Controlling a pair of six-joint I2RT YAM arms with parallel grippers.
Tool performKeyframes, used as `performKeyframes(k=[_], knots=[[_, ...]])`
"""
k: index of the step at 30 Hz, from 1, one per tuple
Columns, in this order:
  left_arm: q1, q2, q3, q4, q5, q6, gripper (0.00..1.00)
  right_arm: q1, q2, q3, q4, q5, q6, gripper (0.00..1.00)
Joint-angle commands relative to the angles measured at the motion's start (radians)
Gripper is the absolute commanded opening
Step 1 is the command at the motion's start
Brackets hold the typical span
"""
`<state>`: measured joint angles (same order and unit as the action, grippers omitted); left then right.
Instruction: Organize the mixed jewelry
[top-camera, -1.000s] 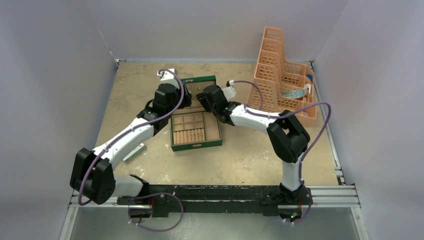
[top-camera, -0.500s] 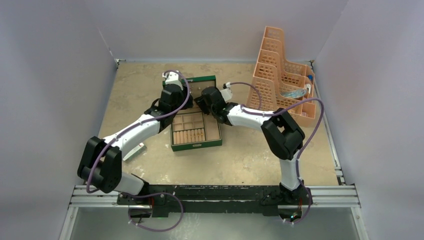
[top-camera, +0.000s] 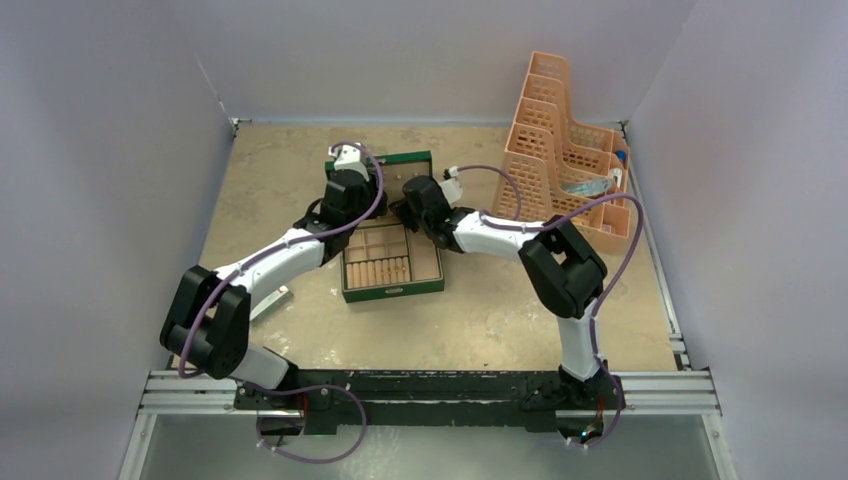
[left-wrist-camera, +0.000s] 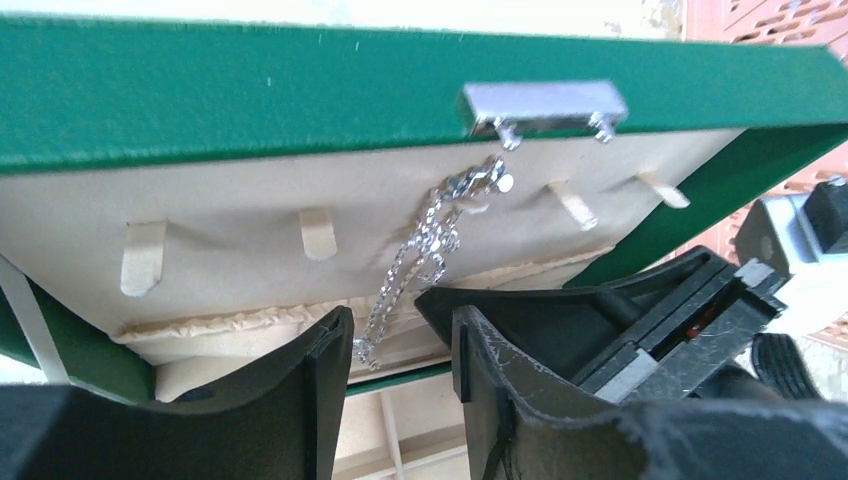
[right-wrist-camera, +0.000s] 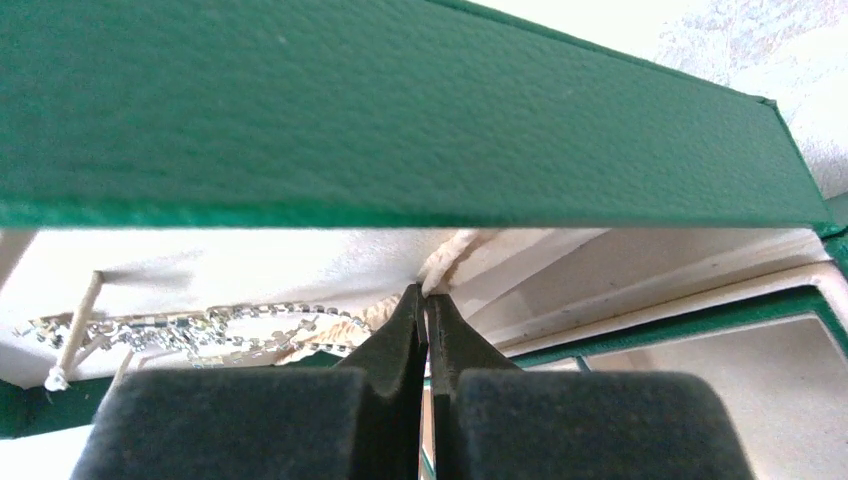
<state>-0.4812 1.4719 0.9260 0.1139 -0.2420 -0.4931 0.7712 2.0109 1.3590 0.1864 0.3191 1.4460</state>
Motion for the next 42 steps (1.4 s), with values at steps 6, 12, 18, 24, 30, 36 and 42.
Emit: performKeyframes(k=[6, 12, 18, 24, 30, 36, 42], knots=[[-0.011, 0.000, -0.070, 0.060, 0.025, -0.008, 0.40, -0.011, -0.092, -0.110, 0.101, -0.072, -0.028, 0.00], [-0.012, 0.011, -0.074, 0.093, 0.052, 0.030, 0.38, -0.009, -0.085, -0.136, 0.114, -0.076, -0.038, 0.00], [-0.011, 0.026, -0.048, 0.100, 0.045, 0.044, 0.31, -0.005, -0.079, -0.148, 0.114, -0.072, -0.043, 0.00], [-0.013, 0.054, -0.030, 0.095, 0.023, 0.045, 0.31, 0.006, -0.078, -0.153, 0.113, -0.060, -0.049, 0.00], [-0.013, 0.060, -0.015, 0.093, 0.025, 0.054, 0.24, 0.021, -0.078, -0.159, 0.113, -0.052, -0.051, 0.00], [-0.013, 0.034, 0.008, 0.085, 0.030, 0.079, 0.00, 0.024, -0.082, -0.164, 0.114, -0.048, -0.051, 0.00], [-0.013, 0.010, 0.031, 0.079, 0.030, 0.092, 0.00, 0.024, -0.083, -0.166, 0.114, -0.048, -0.051, 0.00]])
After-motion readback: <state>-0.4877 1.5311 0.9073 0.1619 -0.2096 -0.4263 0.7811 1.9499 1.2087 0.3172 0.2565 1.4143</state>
